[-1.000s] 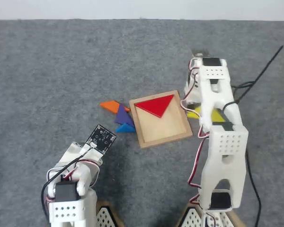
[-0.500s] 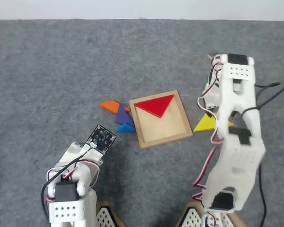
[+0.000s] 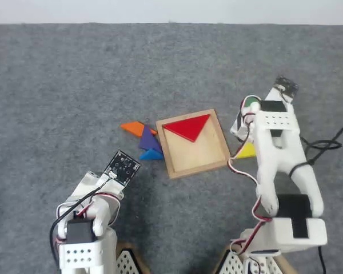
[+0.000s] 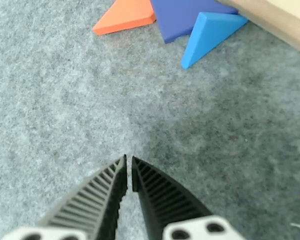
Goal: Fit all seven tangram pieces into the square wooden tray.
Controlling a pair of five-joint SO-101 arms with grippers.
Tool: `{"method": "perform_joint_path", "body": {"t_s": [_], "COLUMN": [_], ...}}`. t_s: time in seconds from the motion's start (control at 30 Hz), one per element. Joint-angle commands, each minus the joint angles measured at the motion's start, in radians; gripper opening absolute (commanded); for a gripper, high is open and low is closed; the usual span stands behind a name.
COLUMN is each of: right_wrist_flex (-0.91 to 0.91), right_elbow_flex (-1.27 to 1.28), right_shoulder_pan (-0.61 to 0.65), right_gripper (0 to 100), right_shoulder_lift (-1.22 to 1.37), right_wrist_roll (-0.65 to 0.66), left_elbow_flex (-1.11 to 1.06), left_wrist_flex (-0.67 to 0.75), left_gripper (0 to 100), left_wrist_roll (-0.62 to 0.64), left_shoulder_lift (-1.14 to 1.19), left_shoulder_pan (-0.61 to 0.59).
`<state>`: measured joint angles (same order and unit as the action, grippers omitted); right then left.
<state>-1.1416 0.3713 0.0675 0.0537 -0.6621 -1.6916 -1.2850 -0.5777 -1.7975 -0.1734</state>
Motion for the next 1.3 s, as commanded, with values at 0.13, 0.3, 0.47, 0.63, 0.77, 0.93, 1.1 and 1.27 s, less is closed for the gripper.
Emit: {"method": "perform_joint_path", "body": {"t_s": [0.13, 0.3, 0.47, 0.63, 0.77, 0.93, 1.1, 1.27], "right_wrist_flex": [-0.002, -0.018, -0.008, -0.007, -0.01, 0.001, -0.019, -0.084], "right_elbow_flex": [-0.221, -0.324, -0.381, -0.381, -0.371, -0.396, -0.393, -0.393], "right_shoulder_pan": [-0.001, -0.001, -0.015, -0.074, -0.111, -0.117, -0.094, -0.079], "right_gripper": [30.7, 31.4, 27.1, 25.6, 25.6, 25.8, 25.6, 25.6], "right_shoulder_lift": [0.202, 0.278, 0.294, 0.297, 0.323, 0.397, 0.421, 0.424], "right_wrist_roll": [-0.226, -0.299, -0.354, -0.365, -0.365, -0.362, -0.356, -0.356], "left_elbow_flex": [0.008, 0.008, 0.008, 0.008, 0.008, 0.008, 0.008, 0.008], "left_wrist_flex": [-0.012, -0.012, -0.012, -0.012, -0.012, -0.012, -0.012, -0.012], "left_gripper": [1, 1, 1, 1, 1, 1, 1, 1], "left_wrist_roll": [-0.014, -0.014, -0.014, -0.014, -0.014, -0.014, -0.014, -0.014], "left_shoulder_lift": [-0.018, -0.018, -0.018, -0.018, -0.018, -0.018, -0.018, -0.018], "left_shoulder_pan": [-0.006, -0.006, -0.006, -0.006, -0.006, -0.006, -0.006, -0.006]}}
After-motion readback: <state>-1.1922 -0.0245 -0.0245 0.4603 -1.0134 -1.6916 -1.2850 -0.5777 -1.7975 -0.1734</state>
